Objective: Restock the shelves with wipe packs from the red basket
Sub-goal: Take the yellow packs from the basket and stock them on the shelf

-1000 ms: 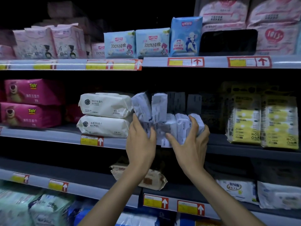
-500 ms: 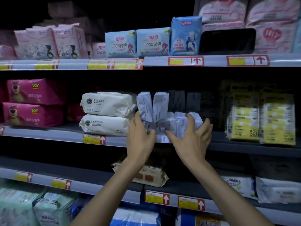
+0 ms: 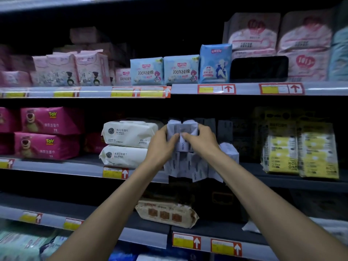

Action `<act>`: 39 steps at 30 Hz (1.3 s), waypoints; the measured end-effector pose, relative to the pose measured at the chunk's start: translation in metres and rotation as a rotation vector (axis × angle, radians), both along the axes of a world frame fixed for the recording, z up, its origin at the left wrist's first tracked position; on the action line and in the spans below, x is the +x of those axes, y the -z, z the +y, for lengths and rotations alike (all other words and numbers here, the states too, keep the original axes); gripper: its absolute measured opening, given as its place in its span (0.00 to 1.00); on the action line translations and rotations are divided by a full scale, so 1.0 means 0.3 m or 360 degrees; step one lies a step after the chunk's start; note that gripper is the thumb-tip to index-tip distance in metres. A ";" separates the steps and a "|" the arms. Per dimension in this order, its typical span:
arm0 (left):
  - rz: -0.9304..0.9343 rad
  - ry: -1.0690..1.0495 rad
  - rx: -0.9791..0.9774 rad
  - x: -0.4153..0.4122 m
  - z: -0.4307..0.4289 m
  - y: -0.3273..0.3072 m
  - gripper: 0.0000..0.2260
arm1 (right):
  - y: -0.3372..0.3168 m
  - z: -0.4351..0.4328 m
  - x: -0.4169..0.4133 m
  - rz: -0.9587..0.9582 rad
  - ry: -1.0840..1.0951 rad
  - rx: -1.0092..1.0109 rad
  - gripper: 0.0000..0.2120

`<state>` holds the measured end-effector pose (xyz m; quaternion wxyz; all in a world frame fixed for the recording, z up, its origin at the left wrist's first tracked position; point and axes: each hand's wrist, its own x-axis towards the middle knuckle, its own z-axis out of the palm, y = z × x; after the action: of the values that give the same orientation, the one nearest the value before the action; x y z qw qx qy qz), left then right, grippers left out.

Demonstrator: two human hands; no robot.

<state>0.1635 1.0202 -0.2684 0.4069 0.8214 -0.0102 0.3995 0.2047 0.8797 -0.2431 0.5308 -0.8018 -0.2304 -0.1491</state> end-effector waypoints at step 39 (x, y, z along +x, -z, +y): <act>0.0013 -0.0911 0.0974 0.094 -0.310 0.388 0.37 | 0.385 -0.243 0.053 -0.0281 0.0484 -0.0098 0.36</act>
<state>0.1916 0.9273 -0.3848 0.0167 0.8757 0.1018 0.4717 0.2206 0.8068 -0.3584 0.4551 -0.8271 -0.1565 -0.2904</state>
